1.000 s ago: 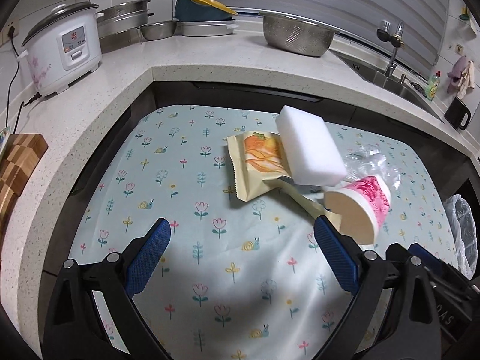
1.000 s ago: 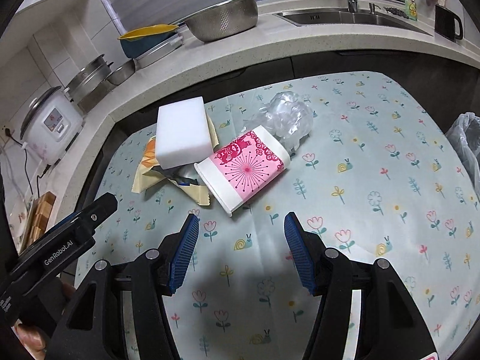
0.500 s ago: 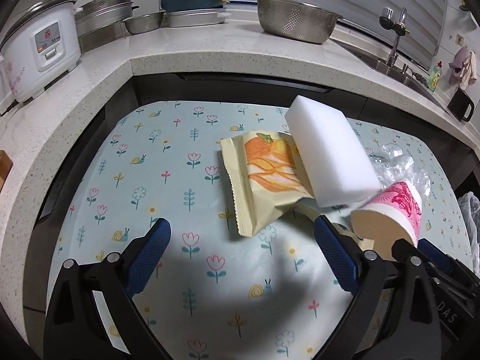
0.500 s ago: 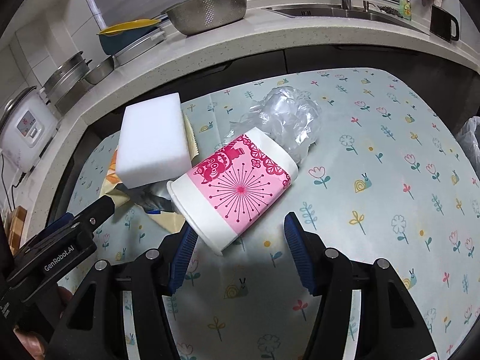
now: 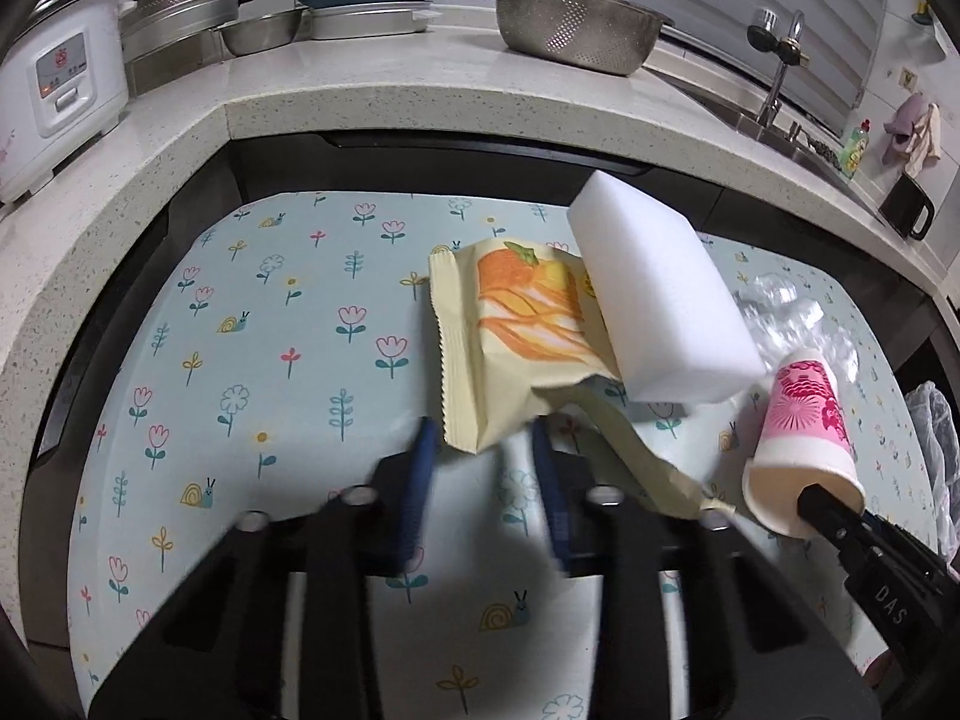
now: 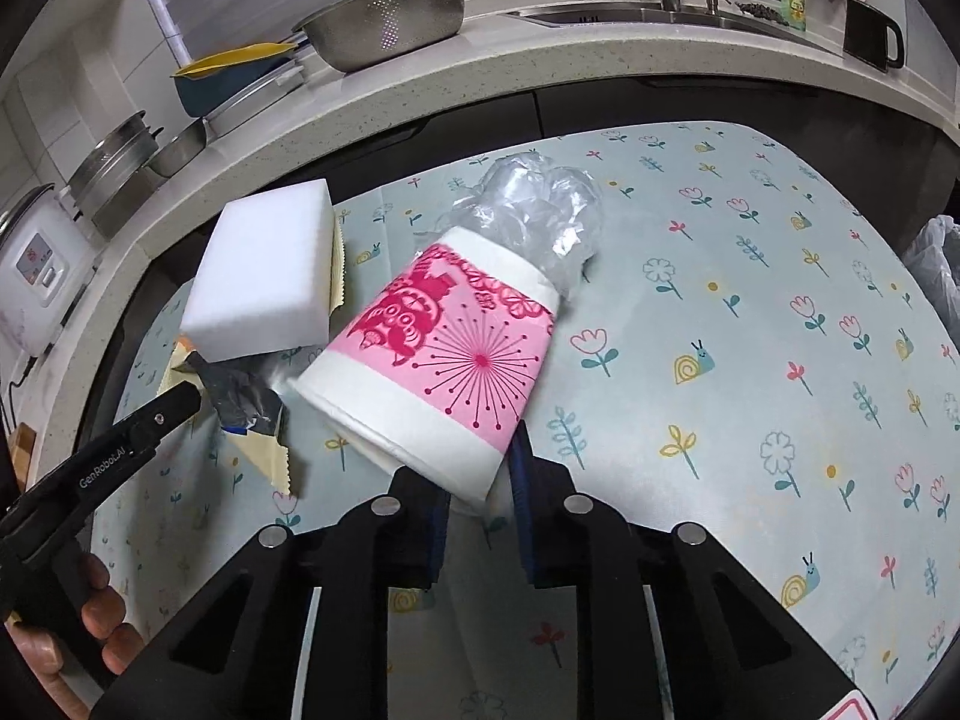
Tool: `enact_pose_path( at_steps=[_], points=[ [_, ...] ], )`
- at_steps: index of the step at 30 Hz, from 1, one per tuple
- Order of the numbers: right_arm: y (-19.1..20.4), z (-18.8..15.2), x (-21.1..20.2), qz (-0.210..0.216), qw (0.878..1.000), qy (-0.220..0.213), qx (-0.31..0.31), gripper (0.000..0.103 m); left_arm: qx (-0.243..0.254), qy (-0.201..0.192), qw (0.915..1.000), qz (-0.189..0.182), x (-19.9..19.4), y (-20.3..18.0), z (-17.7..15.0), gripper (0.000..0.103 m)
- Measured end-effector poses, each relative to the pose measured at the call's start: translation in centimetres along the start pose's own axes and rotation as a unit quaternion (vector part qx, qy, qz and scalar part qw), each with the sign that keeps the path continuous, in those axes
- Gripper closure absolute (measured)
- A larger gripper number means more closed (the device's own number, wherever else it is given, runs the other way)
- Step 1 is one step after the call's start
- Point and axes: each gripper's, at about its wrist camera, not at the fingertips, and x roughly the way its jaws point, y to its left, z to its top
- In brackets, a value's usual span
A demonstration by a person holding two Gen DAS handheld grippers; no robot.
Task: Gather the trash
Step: 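Grasp the pink-printed cup with the right gripper while the left gripper grasps the orange snack packet, then carry the cup and snack packet over the trash bin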
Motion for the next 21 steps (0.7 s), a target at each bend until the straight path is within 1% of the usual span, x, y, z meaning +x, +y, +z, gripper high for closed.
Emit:
enact_pose_path(
  at_steps=[1,2,7,12,21],
  points=[
    [-0.2,0.0,-0.1,0.002,1.0,0.0,0.001,0.092,0.0,0.001,1.0,-0.001,-0.1,-0.1,-0.1,0.087],
    [-0.3,-0.1,-0.3,0.003,1.0,0.0,0.002,0.093,-0.001,-0.001,1.0,0.0,-0.3,-0.2,-0.2,0.089],
    [-1.2,-0.5,-1.7,0.011,1.0,-0.004,0.01,0.095,-0.002,-0.02,0.9998,-0.002,-2.2,-0.6,-0.7,0.095],
    [-2.1,-0.7,-3.7,0.022,1.0,-0.012,0.018,0.099,-0.007,-0.032,0.9994,-0.013,-4.8,-0.7,-1.8,0.096],
    [-4.0,-1.5,-8.1,0.041,0.998,-0.032,0.039,0.1,0.0,-0.041,0.9986,-0.033,-9.7,-2.5,-5.3,0.097]
  ],
)
